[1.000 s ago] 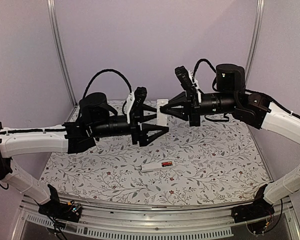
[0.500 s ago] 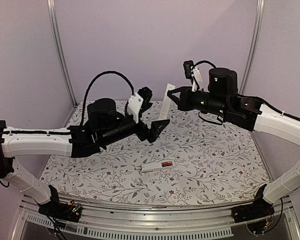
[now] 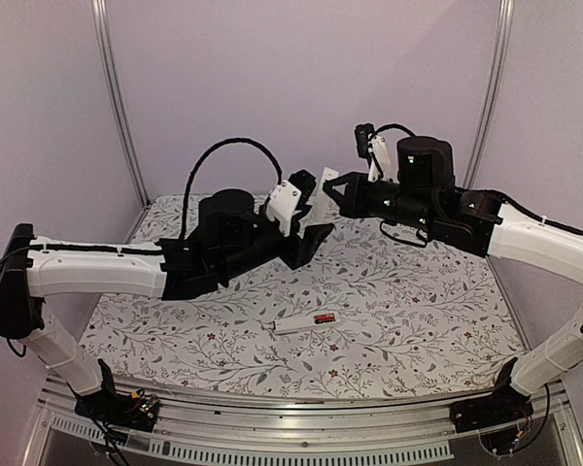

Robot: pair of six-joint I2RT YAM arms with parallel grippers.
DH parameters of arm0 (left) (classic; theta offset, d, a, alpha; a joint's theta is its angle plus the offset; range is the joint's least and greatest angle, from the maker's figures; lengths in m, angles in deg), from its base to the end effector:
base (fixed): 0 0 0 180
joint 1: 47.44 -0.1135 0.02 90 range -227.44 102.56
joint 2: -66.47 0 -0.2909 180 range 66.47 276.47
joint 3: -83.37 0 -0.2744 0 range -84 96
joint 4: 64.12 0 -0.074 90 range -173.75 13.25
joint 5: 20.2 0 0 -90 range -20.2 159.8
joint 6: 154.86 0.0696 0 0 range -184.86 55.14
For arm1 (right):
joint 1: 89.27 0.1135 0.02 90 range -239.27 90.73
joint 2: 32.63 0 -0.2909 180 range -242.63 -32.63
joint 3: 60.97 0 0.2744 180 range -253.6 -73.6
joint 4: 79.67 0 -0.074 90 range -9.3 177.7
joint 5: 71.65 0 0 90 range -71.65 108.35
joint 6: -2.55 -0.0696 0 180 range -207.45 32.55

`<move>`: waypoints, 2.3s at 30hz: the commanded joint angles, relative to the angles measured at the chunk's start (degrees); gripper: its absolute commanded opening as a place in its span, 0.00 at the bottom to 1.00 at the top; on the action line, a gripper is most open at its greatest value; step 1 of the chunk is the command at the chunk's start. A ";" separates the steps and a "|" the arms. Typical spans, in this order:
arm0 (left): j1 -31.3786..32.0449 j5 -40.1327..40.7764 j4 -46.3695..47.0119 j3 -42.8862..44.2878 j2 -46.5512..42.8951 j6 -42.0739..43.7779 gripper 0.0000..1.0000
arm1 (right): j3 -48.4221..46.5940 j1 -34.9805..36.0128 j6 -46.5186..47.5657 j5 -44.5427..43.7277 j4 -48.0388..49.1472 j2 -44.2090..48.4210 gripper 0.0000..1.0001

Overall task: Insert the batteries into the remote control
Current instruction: Pass from the right arm to the left, then pass from the left arm to the right

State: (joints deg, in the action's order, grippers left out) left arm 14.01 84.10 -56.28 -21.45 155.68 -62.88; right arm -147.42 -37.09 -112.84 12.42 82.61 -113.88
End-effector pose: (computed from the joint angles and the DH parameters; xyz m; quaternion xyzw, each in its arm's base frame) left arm 0.2172 -0.3632 0.3226 0.3175 0.6719 -0.2483 0.6214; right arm 0.2441 0.3028 0.3948 -0.1490 0.7653 0.3600 0.5124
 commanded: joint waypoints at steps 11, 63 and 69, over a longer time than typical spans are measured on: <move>-1.06 -0.30 -3.80 3.02 1.78 -3.63 0.31 | -0.45 0.64 0.31 -0.19 0.49 0.35 0.00; 0.95 -40.25 13.24 -8.74 -12.27 2.77 0.00 | 4.15 -0.93 38.99 56.95 8.51 9.13 0.62; 1.10 -39.36 12.90 -8.40 -11.74 2.81 0.00 | 4.12 -0.80 37.21 57.16 10.06 8.26 0.52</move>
State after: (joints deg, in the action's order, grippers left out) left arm 14.29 44.52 -42.38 -31.16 142.81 -60.56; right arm -141.91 -37.96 -73.85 68.26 91.16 -104.85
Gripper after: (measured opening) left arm 0.273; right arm 0.535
